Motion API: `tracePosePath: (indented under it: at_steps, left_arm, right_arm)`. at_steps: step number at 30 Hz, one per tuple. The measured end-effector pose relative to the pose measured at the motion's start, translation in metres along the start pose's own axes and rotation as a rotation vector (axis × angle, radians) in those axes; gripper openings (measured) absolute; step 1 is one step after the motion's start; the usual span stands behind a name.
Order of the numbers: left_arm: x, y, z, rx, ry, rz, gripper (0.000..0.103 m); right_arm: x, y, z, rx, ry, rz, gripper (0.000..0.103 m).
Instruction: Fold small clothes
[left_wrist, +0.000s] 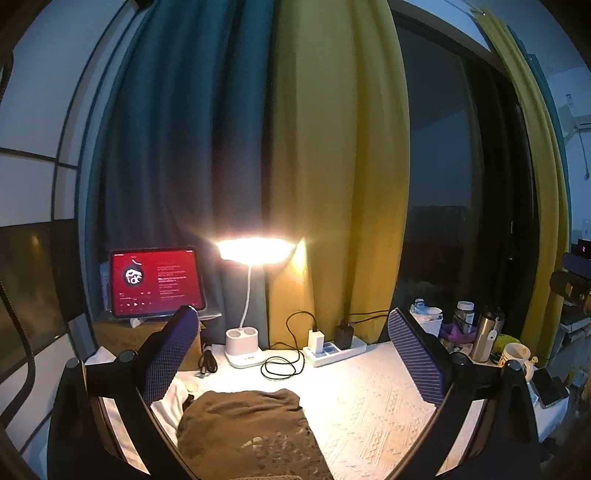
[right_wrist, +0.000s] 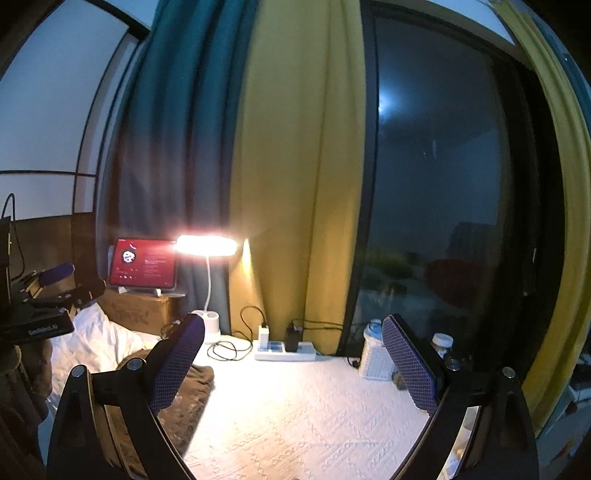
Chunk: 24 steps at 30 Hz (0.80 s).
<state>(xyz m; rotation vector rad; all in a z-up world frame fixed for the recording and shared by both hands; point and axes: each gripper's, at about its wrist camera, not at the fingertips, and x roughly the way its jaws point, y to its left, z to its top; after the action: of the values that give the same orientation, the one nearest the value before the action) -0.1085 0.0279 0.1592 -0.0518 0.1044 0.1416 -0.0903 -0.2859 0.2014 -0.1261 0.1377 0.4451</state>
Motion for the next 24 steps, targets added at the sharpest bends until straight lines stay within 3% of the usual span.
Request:
tracePosePath:
  at_steps: [24]
  left_arm:
    - [0.011,0.008,-0.013,-0.030,0.052,0.007,0.101]
  right_arm:
    - [0.032,-0.005,-0.022,0.046,0.094,0.004,0.099]
